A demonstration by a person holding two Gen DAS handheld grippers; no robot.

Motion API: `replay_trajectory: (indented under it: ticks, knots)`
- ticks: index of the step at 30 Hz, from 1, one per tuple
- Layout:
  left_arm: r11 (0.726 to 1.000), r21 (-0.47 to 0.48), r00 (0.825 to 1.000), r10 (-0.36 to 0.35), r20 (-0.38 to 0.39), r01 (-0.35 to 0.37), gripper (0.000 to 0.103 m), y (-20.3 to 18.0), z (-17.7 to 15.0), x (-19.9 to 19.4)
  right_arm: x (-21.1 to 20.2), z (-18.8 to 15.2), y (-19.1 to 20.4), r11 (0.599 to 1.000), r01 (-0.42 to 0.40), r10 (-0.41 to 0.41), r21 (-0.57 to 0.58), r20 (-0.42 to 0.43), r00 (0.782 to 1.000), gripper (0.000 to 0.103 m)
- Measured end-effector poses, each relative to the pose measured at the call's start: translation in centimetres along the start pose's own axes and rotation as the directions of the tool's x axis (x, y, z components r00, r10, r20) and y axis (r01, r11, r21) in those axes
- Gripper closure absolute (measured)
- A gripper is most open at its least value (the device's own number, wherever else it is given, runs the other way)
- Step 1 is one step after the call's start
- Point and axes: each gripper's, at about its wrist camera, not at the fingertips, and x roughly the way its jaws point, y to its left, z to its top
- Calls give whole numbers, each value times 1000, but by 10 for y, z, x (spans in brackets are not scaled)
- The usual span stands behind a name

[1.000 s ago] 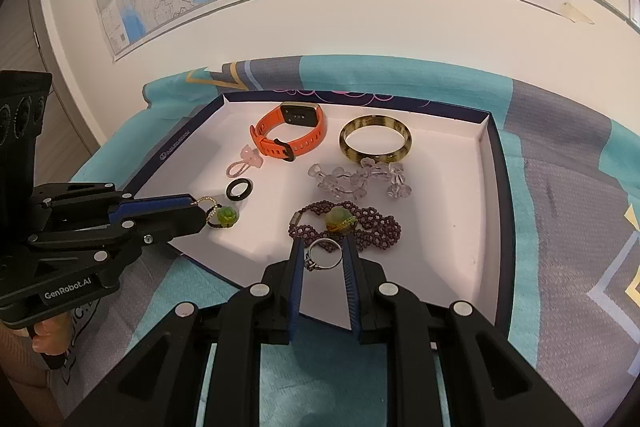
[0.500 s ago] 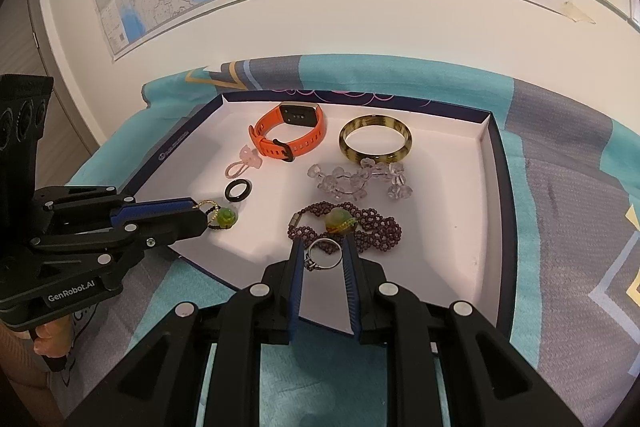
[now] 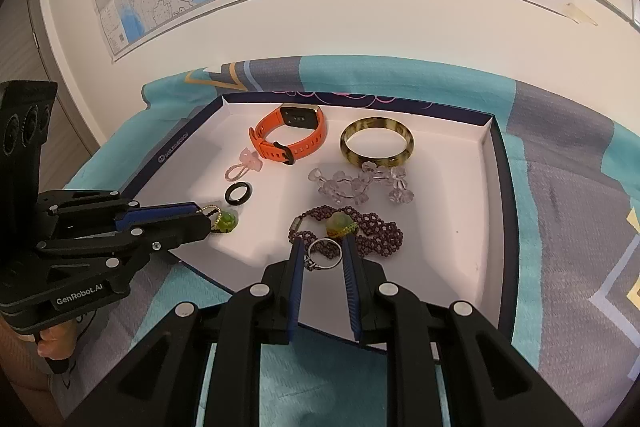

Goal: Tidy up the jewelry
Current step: 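Lower the gold ring into the box with the left tool while the right tool lowers the silver ring, then open the left tool releasing the gold ring while the right tool releases the silver ring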

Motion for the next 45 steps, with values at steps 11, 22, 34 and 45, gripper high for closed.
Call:
replay_trajectory:
  ticks: [11, 22, 34, 45]
  knots:
    - [1000, -5, 1000, 12, -13, -12, 91, 2, 0, 6, 4, 3, 1, 1000, 6, -7, -6, -11, 1000, 85]
    - [1000, -16, 999, 24, -25, -24, 90, 6, 2, 12, 11, 3, 3, 1000, 16, -16, -12, -28, 999, 85]
    - [999, -25, 999, 41, -19, -42, 79, 10, 2, 14, 13, 2, 3, 999, 32, -32, -1, -24, 999, 84]
    - [998, -17, 996, 61, 72, -60, 18, 4, -11, -17, -27, -10, 3, 998, 44, -46, 34, 67, 997, 47]
